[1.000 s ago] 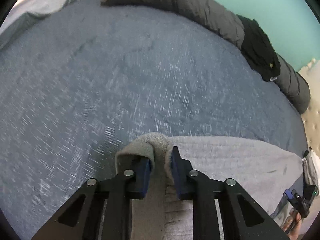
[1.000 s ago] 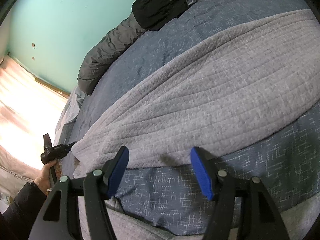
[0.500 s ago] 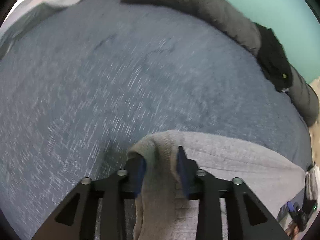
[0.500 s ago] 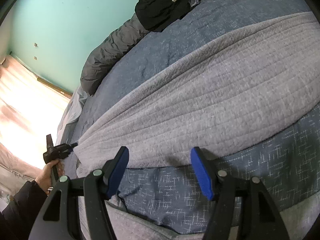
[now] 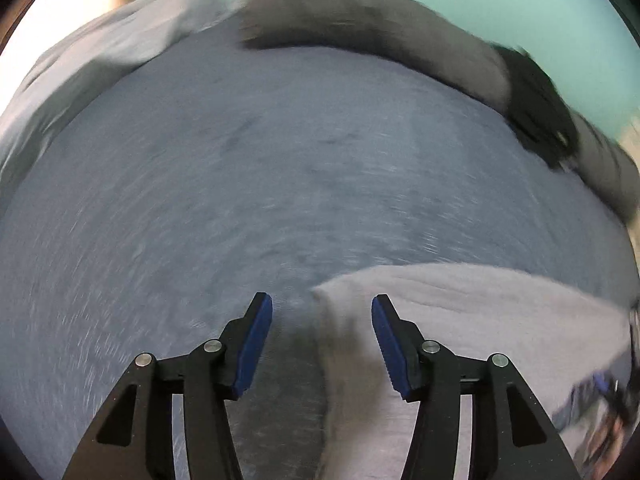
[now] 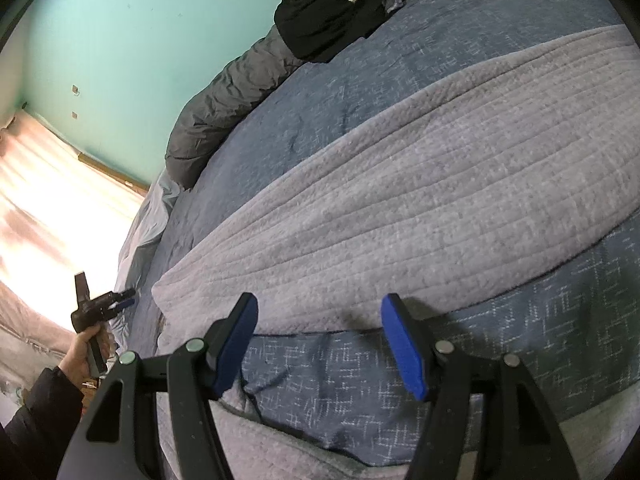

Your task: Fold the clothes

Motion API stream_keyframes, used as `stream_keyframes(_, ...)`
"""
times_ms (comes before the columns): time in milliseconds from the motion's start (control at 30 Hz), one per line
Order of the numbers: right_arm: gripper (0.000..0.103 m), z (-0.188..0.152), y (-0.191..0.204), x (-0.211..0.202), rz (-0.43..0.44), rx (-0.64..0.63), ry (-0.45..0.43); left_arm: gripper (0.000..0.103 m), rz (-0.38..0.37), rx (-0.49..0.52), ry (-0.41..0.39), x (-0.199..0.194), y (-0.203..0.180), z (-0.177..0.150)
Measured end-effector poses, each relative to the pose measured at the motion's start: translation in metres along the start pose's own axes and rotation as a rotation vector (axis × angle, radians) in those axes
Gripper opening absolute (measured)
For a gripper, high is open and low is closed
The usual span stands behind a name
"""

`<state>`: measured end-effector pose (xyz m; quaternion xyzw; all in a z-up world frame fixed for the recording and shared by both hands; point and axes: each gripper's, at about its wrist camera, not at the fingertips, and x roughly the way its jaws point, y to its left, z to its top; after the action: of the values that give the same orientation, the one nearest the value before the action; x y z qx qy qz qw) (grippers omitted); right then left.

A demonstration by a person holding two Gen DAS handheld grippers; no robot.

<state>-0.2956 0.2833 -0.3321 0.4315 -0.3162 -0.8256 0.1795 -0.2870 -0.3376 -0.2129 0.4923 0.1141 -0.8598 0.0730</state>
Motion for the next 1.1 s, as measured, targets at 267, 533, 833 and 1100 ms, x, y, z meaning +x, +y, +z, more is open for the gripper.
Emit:
stream_keyframes(267, 0.065, 0.001, -0.005, 0.001, -0.003, 0.006, 0.010, 0.061, -0.042, 0.231, 0.111, 0.070, -0.101, 0.016)
stream_keyframes(533, 0.065, -0.001, -0.012, -0.001, -0.003, 0.012, 0.019, 0.062, -0.037, 0.368, 0.118, 0.105, -0.152, 0.013)
stream_keyframes(833, 0.065, -0.001, -0.013, 0.001, -0.003, 0.013, 0.027, 0.066, -0.077, 0.405, 0.181, 0.132, -0.170, 0.011)
stream_keyframes(1100, 0.065, -0.001, -0.013, 0.002, -0.004, 0.012, 0.032, 0.005, -0.036, 0.439, 0.091, 0.120, -0.179, 0.014)
